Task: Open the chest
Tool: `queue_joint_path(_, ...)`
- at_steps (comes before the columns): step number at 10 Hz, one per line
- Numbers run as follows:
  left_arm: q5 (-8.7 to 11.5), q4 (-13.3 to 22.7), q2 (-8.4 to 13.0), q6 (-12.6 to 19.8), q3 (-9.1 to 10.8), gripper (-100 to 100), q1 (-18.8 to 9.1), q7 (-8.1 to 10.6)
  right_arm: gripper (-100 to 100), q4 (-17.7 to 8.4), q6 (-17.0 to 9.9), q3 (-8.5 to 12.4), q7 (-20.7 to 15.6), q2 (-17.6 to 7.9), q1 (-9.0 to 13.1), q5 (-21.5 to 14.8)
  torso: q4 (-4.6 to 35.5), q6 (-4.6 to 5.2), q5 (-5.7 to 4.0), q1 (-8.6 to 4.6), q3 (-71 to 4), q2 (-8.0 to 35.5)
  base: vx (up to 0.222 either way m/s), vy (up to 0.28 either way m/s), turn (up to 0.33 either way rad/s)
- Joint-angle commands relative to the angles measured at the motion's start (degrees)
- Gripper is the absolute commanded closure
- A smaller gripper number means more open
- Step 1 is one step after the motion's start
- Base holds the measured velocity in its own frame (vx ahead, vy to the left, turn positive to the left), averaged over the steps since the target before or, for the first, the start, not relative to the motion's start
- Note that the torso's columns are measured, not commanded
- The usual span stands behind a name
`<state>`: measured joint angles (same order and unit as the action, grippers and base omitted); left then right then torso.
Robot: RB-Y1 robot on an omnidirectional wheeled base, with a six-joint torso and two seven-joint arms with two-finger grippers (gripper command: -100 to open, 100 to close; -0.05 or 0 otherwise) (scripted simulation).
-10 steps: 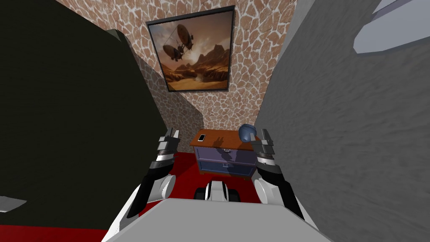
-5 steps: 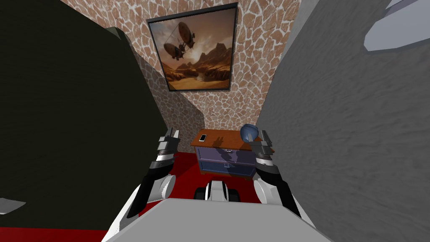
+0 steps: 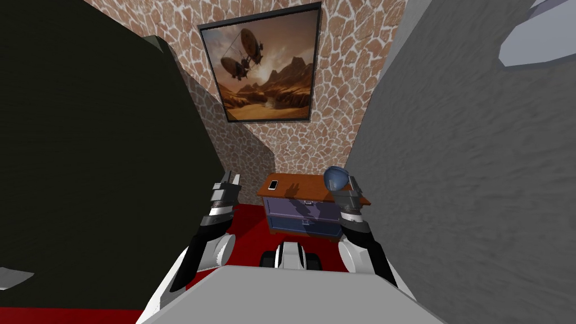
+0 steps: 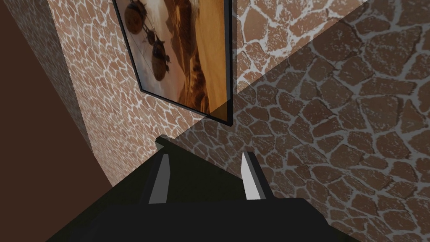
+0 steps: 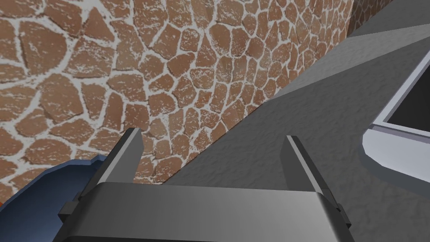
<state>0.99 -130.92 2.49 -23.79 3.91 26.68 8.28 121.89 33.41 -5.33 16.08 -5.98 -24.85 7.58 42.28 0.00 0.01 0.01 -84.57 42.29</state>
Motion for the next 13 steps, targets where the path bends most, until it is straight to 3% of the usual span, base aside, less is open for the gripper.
queue_joint_path(1,0.0,0.0,0.0,0.0,0.0,0,0.0,0.0,-100,-1.91,1.53,-0.68,3.95,-0.73,0.54,0.9,0.01,0.0,-0.02,-0.06,0.02,0.02,0.011,0.038,0.007)
queue_joint_path(2,0.0,0.0,0.0,0.0,0.0,0,0.0,0.0,-100,-1.91,1.53,-0.68,5.42,-0.73,0.54,0.9,0.0,-0.01,-0.01,0.01,0.01,0.0,0.011,0.038,0.002)
queue_joint_path(3,0.0,0.0,0.0,0.0,0.0,0,0.0,0.0,-100,-3.74,2.9,-1.32,7.04,-1.31,1.04,1.76,0.0,0.0,0.0,0.01,0.0,0.0,0.011,0.044,0.007)
queue_joint_path(5,0.0,0.0,0.0,0.0,0.0,0,0.0,0.0,-100,-3.74,2.9,-1.32,9.93,-1.31,1.04,1.76,0.0,0.0,0.0,-0.02,0.0,0.0,0.009,0.027,0.001)
queue_joint_path(6,0.0,0.0,0.0,0.0,0.0,0,0.0,0.0,-100,-5.74,4.31,-2.0,11.8,-1.86,1.58,2.67,0.0,0.0,-0.03,-0.08,0.01,0.01,0.006,0.028,0.008)
queue_joint_path(8,0.0,0.0,0.0,0.0,0.0,0,0.0,0.0,-100,-5.74,4.31,-2.0,14.37,-1.86,1.58,2.67,0.0,0.0,0.0,0.0,0.0,0.0,0.01,0.023,0.003)
queue_joint_path(9,0.0,0.0,0.0,0.0,0.0,0,0.0,0.0,-100,-7.93,5.75,-2.71,16.39,-2.4,2.14,3.64,0.0,0.0,-0.01,-0.03,0.0,0.0,0.007,0.038,0.013)
queue_joint_path(11,0.0,0.0,0.0,0.0,0.0,0,0.0,0.0,-100,-7.93,5.75,-2.71,18.96,-2.4,2.14,3.64,0.0,0.0,0.01,0.03,0.0,-0.01,0.01,0.028,0.001)
queue_joint_path(12,0.0,0.0,0.0,0.0,0.0,0,0.0,0.0,-100,-10.28,7.23,-3.45,20.97,-2.92,2.74,4.65,0.0,0.0,-0.02,-0.06,0.0,0.0,0.012,0.033,0.015)
queue_joint_path(13,0.0,0.0,0.0,0.0,0.0,0,0.0,0.0,-100,-10.28,7.23,-3.45,22.5,-2.92,2.74,4.65,0.0,-0.01,-0.01,-0.01,0.0,-0.01,0.011,0.034,0.008)
